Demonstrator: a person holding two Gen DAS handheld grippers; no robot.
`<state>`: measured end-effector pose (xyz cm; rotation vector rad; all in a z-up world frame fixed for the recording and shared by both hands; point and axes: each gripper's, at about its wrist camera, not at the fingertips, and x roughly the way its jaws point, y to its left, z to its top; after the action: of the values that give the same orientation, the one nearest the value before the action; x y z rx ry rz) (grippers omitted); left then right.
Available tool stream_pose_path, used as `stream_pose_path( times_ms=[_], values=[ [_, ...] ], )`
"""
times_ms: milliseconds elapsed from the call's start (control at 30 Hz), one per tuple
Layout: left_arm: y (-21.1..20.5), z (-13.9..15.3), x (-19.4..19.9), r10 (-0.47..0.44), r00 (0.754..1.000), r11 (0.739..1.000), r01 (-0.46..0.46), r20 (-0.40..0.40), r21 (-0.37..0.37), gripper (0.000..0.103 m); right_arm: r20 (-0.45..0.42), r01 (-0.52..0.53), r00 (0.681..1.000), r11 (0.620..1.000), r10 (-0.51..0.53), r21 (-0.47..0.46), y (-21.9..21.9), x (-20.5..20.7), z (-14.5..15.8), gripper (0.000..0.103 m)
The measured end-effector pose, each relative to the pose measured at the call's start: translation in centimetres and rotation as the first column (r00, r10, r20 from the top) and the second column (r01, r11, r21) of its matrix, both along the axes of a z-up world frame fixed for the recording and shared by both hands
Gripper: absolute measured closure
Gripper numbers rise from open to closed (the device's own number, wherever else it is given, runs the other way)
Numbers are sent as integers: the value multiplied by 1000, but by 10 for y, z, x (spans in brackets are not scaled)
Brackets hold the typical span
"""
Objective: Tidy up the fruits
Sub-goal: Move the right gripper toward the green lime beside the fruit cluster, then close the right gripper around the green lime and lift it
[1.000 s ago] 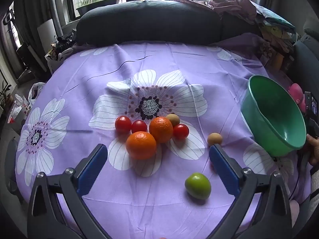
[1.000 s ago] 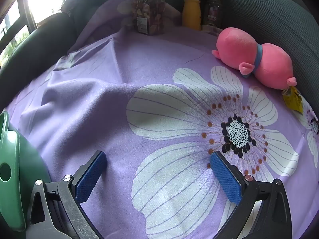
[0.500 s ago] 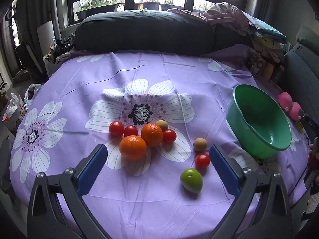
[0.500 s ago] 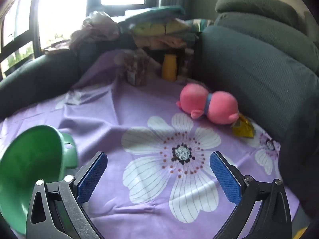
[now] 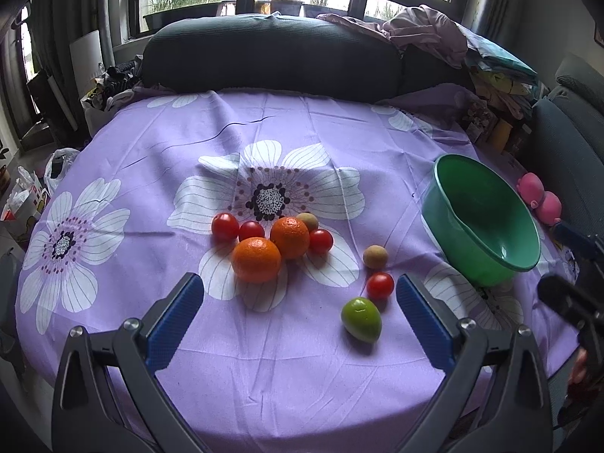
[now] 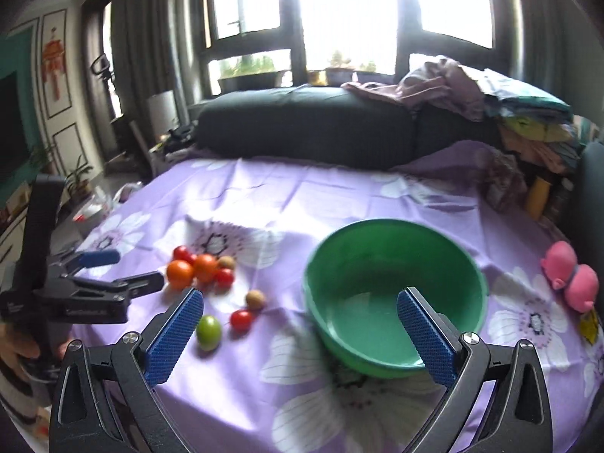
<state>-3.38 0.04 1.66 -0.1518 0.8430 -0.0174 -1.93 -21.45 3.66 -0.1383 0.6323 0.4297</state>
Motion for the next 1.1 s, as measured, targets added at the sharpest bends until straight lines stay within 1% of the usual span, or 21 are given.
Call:
stream_pose_path(
  times_ms=[33,100,133,233,300,367,467,567,633,700,800,900,967,1033,1067,1100],
  values=[
    [4,-3,1,-5,1000,999,5,-15,-33,1,-32,-31,999,1000,30,-7,9,2,-7,0],
    [14,-9,1,-9,999,994,4,-41,-110,1,-90,-58,994,998,56,-17,26,7,-20,0],
    [18,-11,1,-9,999,992,2,-51,-130,1,-115,-66,991,998,63,-23,36,7,-25,0],
    [26,-17,-2,-11,998,990,3,-63,-141,1,-170,-94,982,995,87,-33,54,4,-40,0],
    [31,-22,-2,-30,997,989,19,-75,-150,1,-201,-112,974,993,103,-35,61,6,-47,0],
    [34,-26,-4,-50,995,982,34,-82,-186,1,-224,-123,968,992,111,-41,64,6,-55,1],
    [33,-34,-4,-98,991,968,72,-96,-241,2,-262,-139,957,990,126,-32,67,7,-64,5],
    [27,-42,0,-135,984,959,100,-115,-266,3,-299,-156,943,988,144,-18,70,8,-74,8],
    [21,-44,4,-159,980,953,120,-120,-279,6,-323,-164,934,986,155,-2,71,11,-80,24],
    [16,-47,8,-185,976,944,144,-118,-296,8,-355,-167,921,986,162,18,70,16,-88,26],
    [8,-53,16,-215,968,937,167,-128,-307,12,-376,-158,913,987,158,30,73,22,-97,27],
    [2,-59,22,-238,961,930,183,-143,-317,19,-387,-155,908,987,162,51,73,27,-100,34],
    [-2,-64,25,-256,955,925,197,-152,-325,29,-392,-155,905,986,166,60,74,30,-103,35],
    [-4,-68,28,-262,951,922,196,-165,-335,29,-379,-161,910,986,167,48,76,30,-103,37],
    [-4,-69,29,-264,950,920,196,-167,-339,34,-376,-165,911,985,172,50,76,31,-103,39],
    [-4,-71,30,-267,949,919,198,-169,-342,38,-374,-168,910,984,177,55,76,32,-104,42]
  ],
)
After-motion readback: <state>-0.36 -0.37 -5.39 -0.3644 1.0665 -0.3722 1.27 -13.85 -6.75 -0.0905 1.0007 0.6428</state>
